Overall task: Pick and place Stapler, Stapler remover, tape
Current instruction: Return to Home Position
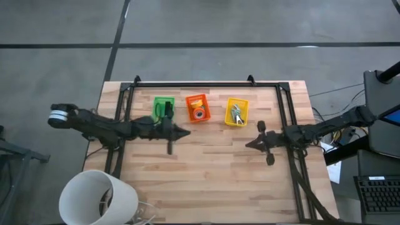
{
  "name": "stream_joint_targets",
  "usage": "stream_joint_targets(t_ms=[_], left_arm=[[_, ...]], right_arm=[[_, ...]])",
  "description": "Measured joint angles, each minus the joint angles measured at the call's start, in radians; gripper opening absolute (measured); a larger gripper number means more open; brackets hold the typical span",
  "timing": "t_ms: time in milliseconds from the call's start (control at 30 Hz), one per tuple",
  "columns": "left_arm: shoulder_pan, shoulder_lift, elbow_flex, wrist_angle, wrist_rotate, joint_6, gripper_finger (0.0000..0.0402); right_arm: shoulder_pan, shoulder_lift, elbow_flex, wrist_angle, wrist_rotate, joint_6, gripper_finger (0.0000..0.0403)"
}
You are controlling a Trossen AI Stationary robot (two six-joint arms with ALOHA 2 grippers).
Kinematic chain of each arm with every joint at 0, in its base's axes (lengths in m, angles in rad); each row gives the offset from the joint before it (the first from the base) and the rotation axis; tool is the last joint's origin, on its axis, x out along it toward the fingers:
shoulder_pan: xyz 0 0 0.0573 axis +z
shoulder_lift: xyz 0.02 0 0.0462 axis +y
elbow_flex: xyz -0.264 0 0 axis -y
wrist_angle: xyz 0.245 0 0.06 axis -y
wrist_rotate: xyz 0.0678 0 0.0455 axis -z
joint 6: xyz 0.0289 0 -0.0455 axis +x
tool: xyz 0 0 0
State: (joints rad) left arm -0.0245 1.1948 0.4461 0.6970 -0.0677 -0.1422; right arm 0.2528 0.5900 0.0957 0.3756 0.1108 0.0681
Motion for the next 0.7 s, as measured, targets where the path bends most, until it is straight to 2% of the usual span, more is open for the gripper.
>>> stream_joint_targets(t_ms=[267, 400, 700], left_arm=[[0.001, -0.193, -0.226, 0.086, 0.044, -0.035, 0.0002], [0.005, -0.296, -0.316, 0.108, 0.042, -0.036, 0.0006], [0.005, -0.467, -0.436, 0.084, 0.005, -0.079, 0.0010]], right_arm=[[-0.023, -0.198, 0.011, -0.135, 0.006, -0.049, 0.0008], [-0.026, -0.267, 0.012, -0.188, 0.073, -0.074, 0.0008], [-0.058, -0.290, -0.002, -0.205, 0.080, -0.140, 0.0008]])
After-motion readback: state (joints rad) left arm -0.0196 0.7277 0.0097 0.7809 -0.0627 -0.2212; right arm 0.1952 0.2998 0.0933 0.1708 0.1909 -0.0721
